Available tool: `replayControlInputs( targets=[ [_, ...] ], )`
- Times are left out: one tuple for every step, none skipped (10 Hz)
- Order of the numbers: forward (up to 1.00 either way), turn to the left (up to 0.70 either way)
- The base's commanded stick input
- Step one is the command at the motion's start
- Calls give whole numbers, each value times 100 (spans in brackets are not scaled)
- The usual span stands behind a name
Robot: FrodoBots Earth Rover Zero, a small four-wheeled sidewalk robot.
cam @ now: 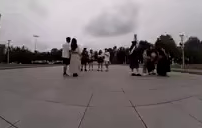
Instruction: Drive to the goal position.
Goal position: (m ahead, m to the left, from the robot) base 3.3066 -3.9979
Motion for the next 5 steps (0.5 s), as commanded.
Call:
replayControlInputs(
  targets=[
    [0,-60],
    [0,-60],
    [0,-60],
    [0,-60],
    [0,-60]
  ],
)
